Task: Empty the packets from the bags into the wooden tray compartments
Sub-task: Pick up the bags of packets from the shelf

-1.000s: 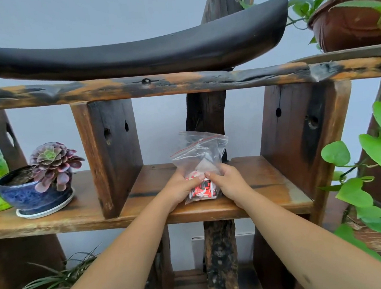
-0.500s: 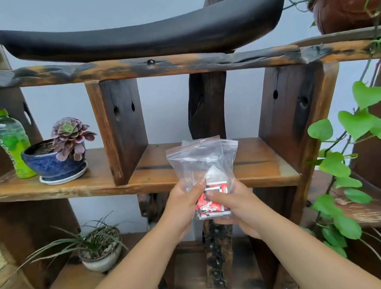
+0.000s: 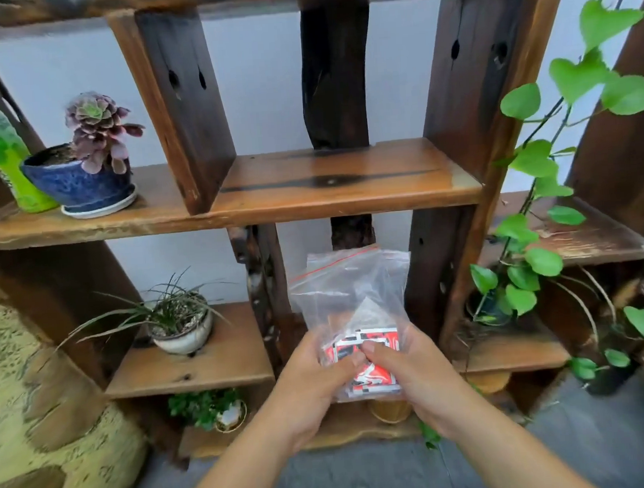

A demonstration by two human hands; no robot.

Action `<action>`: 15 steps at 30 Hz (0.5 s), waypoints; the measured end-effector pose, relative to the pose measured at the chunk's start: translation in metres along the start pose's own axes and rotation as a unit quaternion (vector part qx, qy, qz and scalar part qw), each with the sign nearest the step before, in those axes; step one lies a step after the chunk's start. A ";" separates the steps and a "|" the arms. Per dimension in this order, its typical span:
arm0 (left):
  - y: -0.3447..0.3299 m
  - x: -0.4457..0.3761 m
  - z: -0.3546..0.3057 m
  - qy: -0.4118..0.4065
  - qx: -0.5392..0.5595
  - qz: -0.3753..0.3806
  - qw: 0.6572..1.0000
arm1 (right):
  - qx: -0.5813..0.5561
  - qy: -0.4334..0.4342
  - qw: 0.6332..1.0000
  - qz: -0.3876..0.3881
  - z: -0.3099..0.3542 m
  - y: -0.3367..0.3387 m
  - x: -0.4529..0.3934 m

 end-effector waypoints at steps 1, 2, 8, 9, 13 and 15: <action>0.002 0.008 0.007 0.012 -0.001 0.005 1.000 | -0.004 -0.001 1.000 -0.009 -0.010 -0.002 0.006; 0.004 0.015 0.014 0.023 -0.009 0.012 1.000 | -0.004 -0.001 1.000 -0.019 -0.020 -0.004 0.012; 0.004 0.056 0.047 0.062 -0.007 0.069 0.996 | -0.009 -0.028 0.995 -0.093 -0.069 -0.015 0.061; 0.002 0.061 0.051 0.068 -0.009 0.083 0.994 | -0.012 -0.034 0.993 -0.110 -0.074 -0.015 0.070; -0.009 0.079 0.072 0.088 -0.018 0.127 0.988 | -0.034 -0.044 0.983 -0.175 -0.096 -0.014 0.107; -0.019 0.086 0.079 0.097 -0.026 0.150 0.984 | -0.048 -0.044 0.977 -0.201 -0.106 -0.011 0.127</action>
Point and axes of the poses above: each hand's wrist, its own x-axis away from the middle knuckle, its own y-axis out of the back of the hand, z = x × y, the point moved 1 cm from there along -x, towards the middle knuckle, and after that the axes turned 11 degrees about -y, right-handed, at the moved point
